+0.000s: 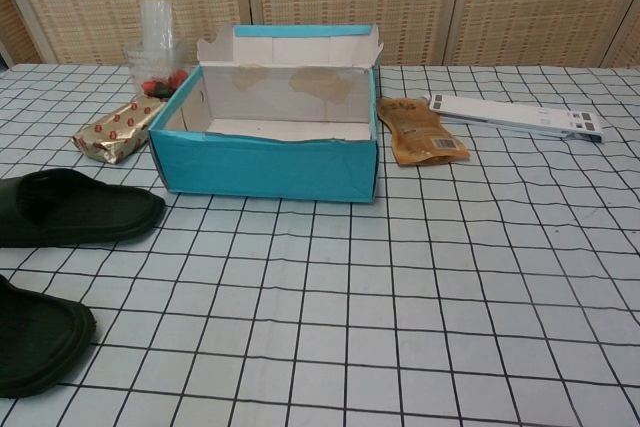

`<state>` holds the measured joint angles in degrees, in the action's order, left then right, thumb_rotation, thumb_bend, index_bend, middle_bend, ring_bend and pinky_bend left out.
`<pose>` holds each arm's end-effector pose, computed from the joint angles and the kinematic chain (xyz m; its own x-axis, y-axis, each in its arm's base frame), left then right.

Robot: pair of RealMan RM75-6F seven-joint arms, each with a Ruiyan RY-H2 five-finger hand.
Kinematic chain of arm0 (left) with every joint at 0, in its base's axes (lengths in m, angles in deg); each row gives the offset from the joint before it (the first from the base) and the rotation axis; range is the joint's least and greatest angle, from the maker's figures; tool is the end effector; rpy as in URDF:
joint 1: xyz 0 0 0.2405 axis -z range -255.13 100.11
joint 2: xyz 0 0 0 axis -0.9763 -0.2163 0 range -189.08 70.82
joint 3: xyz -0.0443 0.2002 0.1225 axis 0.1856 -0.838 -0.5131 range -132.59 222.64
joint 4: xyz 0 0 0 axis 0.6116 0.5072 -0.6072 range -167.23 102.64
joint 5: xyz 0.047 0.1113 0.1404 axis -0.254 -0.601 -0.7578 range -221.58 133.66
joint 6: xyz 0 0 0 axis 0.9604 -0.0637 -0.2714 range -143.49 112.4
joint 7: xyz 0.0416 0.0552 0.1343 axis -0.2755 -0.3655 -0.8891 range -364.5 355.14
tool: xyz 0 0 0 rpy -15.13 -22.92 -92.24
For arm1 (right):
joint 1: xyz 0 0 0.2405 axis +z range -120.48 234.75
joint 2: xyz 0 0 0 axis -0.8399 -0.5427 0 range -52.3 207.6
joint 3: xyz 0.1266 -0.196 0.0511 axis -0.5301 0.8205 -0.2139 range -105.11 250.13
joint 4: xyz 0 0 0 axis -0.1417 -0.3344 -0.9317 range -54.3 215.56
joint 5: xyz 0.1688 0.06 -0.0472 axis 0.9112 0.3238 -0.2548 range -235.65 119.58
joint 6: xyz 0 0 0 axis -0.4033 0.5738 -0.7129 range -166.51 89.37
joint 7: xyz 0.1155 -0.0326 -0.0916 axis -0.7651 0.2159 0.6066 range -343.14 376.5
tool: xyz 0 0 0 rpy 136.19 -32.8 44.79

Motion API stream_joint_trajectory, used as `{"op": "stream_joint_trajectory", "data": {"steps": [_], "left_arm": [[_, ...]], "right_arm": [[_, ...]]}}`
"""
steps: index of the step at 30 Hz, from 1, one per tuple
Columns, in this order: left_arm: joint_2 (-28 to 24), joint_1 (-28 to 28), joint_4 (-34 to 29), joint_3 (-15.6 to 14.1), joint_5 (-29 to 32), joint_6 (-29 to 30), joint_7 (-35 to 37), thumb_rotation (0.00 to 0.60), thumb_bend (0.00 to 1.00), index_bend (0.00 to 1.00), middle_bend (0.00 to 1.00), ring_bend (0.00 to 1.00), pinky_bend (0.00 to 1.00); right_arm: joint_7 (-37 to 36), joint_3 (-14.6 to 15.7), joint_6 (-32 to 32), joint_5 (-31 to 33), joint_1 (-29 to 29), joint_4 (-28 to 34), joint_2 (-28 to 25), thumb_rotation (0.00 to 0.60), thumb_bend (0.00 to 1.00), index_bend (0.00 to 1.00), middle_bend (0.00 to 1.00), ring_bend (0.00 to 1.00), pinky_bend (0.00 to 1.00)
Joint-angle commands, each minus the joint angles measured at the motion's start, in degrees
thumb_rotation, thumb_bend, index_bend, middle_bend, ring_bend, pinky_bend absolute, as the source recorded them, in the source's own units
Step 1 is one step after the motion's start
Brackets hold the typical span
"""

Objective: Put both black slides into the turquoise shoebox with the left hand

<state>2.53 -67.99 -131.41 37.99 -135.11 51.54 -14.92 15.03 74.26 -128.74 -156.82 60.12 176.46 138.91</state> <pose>-0.2731 0.1559 0.1091 0.5230 0.4089 0.7479 0.8522 -0.2332 -0.4684 -0.2544 -0.1571 0.1722 0.3634 -0.0128 0.9315 -0.9143 -0.1968 0.3540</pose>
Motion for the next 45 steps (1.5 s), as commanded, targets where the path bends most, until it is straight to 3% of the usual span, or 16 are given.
{"op": "stream_joint_trajectory", "data": {"steps": [1,30,34,37,39,42,45], "left_arm": [[1.2,1.1,-0.3,0.3,2.7,-2.5,-2.4,0.6,0.36,0.0,0.0,0.0,0.02],[5.6,3.6,4.3,0.1,9.6,-7.0,-8.0,0.6,0.37,0.0,0.0,0.0,0.03],[6.7,3.6,5.9,-0.1,8.6,-6.7,-6.6,0.6,0.36,0.0,0.01,0.09,0.05],[7.7,3.7,7.5,-0.3,7.9,-6.6,-5.0,0.6,0.37,0.03,0.09,0.16,0.12],[8.6,3.6,8.7,-0.3,7.3,-6.2,-3.7,0.6,0.38,0.13,0.17,0.2,0.19],[10.0,3.1,10.7,0.0,6.3,-4.4,-2.1,0.6,0.41,0.31,0.39,0.33,0.35],[11.4,2.5,12.7,0.4,4.7,-1.6,-0.9,0.6,0.43,0.43,0.52,0.44,0.49]], "right_arm": [[0.4,0.0,0.4,0.3,0.0,0.1,0.0,0.6,0.22,0.0,0.0,0.0,0.0],[1.6,0.2,1.8,0.6,0.2,1.0,-0.3,0.6,0.22,0.0,0.0,0.0,0.0],[1.7,0.2,2.1,0.6,0.3,1.0,-0.2,0.6,0.22,0.0,0.0,0.0,0.0],[1.7,0.2,2.2,0.7,0.3,1.0,-0.1,0.6,0.22,0.0,0.0,0.0,0.0],[1.7,0.2,2.1,0.7,0.3,1.0,-0.2,0.6,0.22,0.0,0.0,0.0,0.0],[1.7,0.2,2.1,0.7,0.2,1.0,-0.2,0.6,0.22,0.0,0.0,0.0,0.0],[1.7,0.2,2.3,0.8,0.3,1.0,-0.2,0.6,0.22,0.0,0.0,0.0,0.0]]}}
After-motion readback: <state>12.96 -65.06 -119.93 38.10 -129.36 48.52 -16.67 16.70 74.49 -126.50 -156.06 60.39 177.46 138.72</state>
